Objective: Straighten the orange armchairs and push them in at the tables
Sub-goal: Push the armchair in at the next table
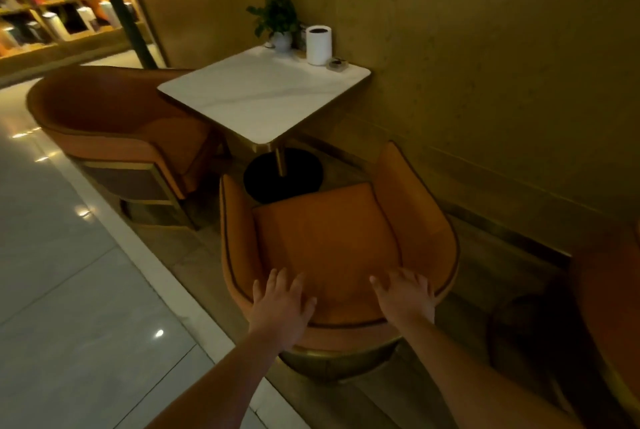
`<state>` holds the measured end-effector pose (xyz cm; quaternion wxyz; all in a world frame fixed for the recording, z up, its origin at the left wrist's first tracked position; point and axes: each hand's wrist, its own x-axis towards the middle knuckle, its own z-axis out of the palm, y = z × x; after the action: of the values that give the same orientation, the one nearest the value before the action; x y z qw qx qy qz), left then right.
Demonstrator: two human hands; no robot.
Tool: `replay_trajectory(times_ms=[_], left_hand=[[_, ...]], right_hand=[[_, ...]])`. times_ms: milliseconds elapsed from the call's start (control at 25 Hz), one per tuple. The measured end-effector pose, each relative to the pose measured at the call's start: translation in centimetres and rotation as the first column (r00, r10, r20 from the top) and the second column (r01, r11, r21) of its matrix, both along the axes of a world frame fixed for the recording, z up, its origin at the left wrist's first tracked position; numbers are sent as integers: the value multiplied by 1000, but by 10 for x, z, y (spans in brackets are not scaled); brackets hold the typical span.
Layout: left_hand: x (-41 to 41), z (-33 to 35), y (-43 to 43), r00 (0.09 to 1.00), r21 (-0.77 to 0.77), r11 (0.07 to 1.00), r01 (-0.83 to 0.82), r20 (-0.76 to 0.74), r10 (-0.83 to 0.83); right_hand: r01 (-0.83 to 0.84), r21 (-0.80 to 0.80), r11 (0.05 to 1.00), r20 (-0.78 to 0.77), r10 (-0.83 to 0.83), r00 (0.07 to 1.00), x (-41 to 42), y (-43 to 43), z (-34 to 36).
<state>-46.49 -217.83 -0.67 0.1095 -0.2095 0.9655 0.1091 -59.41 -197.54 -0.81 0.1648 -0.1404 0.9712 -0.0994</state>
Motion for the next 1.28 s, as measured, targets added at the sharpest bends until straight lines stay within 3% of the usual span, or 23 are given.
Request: replay_trajectory(times_ms=[240, 480, 800, 1000, 1160, 1280], left_hand=[[7, -57, -69, 988, 89, 988, 123, 79, -130], [-8, -79, -97, 968, 123, 965, 231, 72, -241], [-51, -86, -65, 976, 108, 971, 211, 34, -216], [-96, -95, -60, 966, 179, 952, 248, 32, -258], [-122, -121, -127, 943, -32, 946, 323, 100, -319], [-142, -135, -142, 976, 2, 976, 218, 0, -218]], right_hand=[[235, 141, 962, -136, -217, 967, 20, -42, -32], [331, 87, 940, -179, -312, 933, 19, -47, -38], [280, 139, 950, -196, -251, 948, -40, -22, -42], [245, 169, 955, -194, -212, 958, -95, 1, -47], [206, 206, 957, -189, -167, 968, -138, 20, -43], [188, 240, 953, -198, -141, 970, -166, 32, -48]])
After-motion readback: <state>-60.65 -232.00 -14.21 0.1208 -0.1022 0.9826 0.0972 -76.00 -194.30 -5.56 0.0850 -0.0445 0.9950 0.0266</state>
